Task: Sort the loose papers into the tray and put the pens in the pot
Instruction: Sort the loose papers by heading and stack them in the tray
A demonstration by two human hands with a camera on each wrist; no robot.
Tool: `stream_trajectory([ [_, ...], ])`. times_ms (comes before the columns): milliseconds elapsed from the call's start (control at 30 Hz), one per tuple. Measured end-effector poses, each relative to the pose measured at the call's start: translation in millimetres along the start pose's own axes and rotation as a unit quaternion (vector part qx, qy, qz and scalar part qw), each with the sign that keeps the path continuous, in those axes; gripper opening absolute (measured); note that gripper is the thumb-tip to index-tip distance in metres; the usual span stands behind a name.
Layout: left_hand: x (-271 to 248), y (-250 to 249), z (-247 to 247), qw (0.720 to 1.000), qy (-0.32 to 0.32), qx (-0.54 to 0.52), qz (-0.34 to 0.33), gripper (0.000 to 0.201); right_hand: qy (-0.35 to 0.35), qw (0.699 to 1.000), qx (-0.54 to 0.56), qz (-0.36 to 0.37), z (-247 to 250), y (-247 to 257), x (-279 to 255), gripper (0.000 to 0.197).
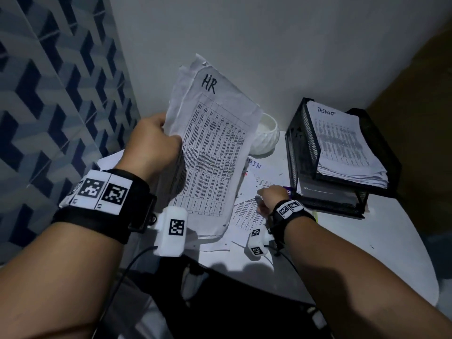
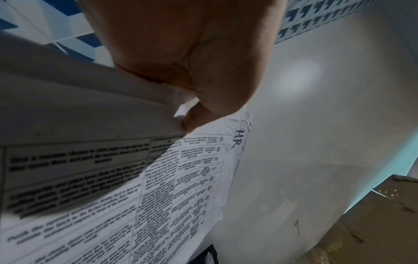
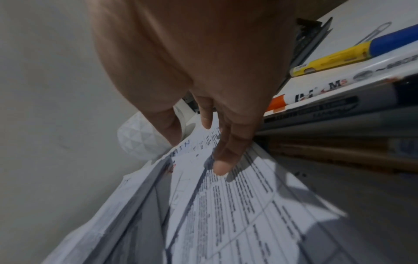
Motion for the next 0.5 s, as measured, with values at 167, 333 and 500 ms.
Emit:
stream_trajectory([
  [167, 4, 7, -3, 1.000, 0.007, 0.009, 0.005, 0.029, -0.022, 0.999, -0.012, 0.031, -11, 4, 1, 0.063],
  [333, 6, 10, -3, 1.000, 0.009, 0.018, 0.000, 0.030, -0.027, 0.995, -0.089, 0.028, -17, 12, 7, 0.050],
  [500, 8, 10, -7, 0.999, 0.003, 0.034, -0.002, 0.030, -0.058, 0.985, -0.138, 0.089, -11, 20, 11, 0.013],
])
Point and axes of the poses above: each hand's wrist, its own x-axis towards the middle knuckle, its own z-axis out of the back of the hand, y = z × x, the point moved 3 cm from there along x, towards the middle knuckle, and after that the axes turned 1 degree about z, right-handed, at the moved point
